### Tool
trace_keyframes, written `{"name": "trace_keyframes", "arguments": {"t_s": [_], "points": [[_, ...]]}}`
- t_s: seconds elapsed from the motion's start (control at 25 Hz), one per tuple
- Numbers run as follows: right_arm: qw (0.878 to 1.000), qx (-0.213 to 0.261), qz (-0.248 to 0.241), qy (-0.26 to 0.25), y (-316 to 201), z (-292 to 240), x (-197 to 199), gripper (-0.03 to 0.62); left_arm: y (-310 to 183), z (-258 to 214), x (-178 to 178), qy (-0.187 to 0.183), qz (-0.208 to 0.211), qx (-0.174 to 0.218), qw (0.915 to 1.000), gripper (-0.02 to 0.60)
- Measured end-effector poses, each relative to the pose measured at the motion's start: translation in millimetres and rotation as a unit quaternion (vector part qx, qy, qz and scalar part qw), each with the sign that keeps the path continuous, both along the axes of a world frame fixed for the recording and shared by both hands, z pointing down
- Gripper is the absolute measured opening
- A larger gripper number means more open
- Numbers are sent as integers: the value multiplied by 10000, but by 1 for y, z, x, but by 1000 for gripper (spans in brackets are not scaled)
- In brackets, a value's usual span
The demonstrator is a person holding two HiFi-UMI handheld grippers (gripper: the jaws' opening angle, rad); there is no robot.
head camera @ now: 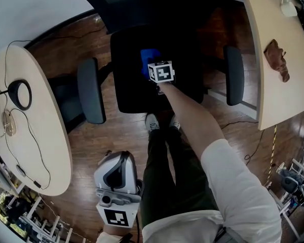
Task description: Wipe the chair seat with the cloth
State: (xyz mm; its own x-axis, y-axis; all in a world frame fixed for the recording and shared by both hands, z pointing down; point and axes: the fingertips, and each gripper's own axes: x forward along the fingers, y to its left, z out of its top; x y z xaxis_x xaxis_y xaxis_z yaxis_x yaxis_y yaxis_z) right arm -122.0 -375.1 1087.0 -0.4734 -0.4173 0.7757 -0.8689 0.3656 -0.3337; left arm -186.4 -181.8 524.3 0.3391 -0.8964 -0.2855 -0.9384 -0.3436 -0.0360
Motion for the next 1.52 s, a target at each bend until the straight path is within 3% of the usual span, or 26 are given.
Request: {"name": "trace_keyframes", "arguments": {"t_s": [0.24, 0.32, 0.44, 0.52, 0.6, 0.72, 0.84, 0.96, 1.04, 1.16, 1.28, 1.52], "points": [[9930, 36, 729, 924, -27, 0, 178, 66, -3, -14, 31, 110, 317, 123, 9994, 64], [9892, -39, 874, 1175, -26, 2, 215, 66, -3, -13, 40, 133, 411, 128, 9990, 64], [9886, -60, 945, 1172, -26, 7, 237, 66, -3, -6, 53, 141, 521, 91, 9985, 64], [9905, 6, 979, 967, -29, 1, 230, 66, -2, -2, 56, 147, 565, 75, 9983, 64], [9934, 121, 1030, 482, -29, -18, 194, 66, 0, -1, 54, 138, 554, 79, 9983, 64], [9966, 229, 675, -414, -5, -54, 89, 66, 2, -6, 51, 131, 500, 108, 9986, 64], [9928, 18, 244, -1176, 38, -68, -25, 66, 3, -9, 51, 133, 447, 113, 9988, 64], [9919, -222, -73, -1247, 71, -53, -105, 67, 6, -5, 40, 148, 291, 99, 9994, 64], [9927, -401, -70, -1136, 82, -33, -128, 67, 10, 1, 32, 119, 178, 83, 9997, 64], [9969, -328, -99, -715, 82, -6, -119, 67, 19, 12, 22, 51, 67, -1, 10000, 64], [9983, -425, -8, -410, 84, 14, -81, 66, 26, 17, 16, 0, 42, -56, 10000, 64], [9972, -105, 427, 612, 59, 25, 96, 66, 20, 0, 34, 209, 219, 57, 9995, 64]]}}
